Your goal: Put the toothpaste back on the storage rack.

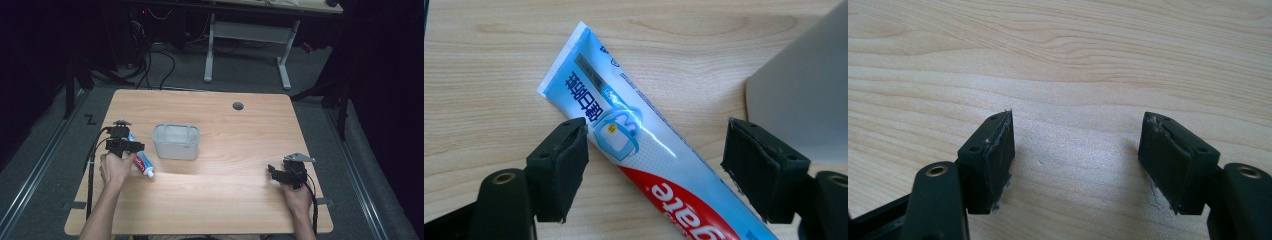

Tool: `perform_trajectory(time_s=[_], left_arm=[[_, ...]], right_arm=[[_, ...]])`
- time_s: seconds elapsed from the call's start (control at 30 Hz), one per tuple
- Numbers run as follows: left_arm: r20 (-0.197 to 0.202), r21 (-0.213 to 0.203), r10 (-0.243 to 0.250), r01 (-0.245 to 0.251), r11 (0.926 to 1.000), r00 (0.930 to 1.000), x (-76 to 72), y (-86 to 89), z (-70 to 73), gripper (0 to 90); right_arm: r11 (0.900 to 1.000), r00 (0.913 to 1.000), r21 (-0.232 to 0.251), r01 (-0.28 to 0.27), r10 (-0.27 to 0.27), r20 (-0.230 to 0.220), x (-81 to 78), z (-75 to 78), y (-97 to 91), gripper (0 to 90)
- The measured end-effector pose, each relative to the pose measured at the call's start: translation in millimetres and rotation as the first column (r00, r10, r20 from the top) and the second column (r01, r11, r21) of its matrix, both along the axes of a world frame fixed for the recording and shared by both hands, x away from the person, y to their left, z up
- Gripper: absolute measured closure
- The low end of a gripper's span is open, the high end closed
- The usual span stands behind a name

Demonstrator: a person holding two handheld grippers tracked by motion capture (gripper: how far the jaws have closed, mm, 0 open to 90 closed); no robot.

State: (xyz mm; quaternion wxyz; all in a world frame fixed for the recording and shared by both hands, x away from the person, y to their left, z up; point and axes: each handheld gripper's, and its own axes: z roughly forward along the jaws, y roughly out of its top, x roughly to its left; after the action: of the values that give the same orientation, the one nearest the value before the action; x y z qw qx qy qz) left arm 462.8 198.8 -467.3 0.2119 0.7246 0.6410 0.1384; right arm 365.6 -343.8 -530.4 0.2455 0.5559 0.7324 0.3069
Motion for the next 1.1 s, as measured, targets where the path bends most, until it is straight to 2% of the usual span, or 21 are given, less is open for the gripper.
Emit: perform_trajectory(time_s=[0.07, 0.13, 0.47, 0.8, 1.1], left_arm=[[-0.011, 0.004, 0.010, -0.009, 0.9999, 0.9999, 2.5, -0.3, -1.4, 25.9], [-0.039, 0.022, 0.034, -0.033, 0.9992, 0.9987, 9.2, -0.5, -5.3, 25.9], [-0.088, 0.045, 0.071, -0.067, 0.9967, 0.9936, 19.5, -1.8, -18.3, 27.6], [-0.098, 0.051, 0.098, -0.094, 0.9943, 0.9904, 24.1, -0.6, -21.7, 28.2], [-0.111, 0.096, 0.099, -0.088, 0.9915, 0.9889, 27.0, -1.5, -23.1, 31.9]], right_arm=[[1.0000, 1.0000, 0.000, 0.000, 0.000, 0.000, 0.0, 0.0, 0.1, 30.8], [1.0000, 1.0000, 0.000, -0.002, 0.002, 0.000, -0.1, 0.0, 0.0, 30.8], [1.0000, 1.0000, 0.000, -0.007, 0.007, 0.000, -0.2, 0.0, 0.3, 30.8], [1.0000, 1.0000, 0.002, -0.008, 0.008, 0.000, -0.4, 0.0, 0.7, 30.8], [0.9999, 0.9999, 0.002, -0.013, 0.013, 0.000, -0.6, 0.0, 1.0, 30.8]])
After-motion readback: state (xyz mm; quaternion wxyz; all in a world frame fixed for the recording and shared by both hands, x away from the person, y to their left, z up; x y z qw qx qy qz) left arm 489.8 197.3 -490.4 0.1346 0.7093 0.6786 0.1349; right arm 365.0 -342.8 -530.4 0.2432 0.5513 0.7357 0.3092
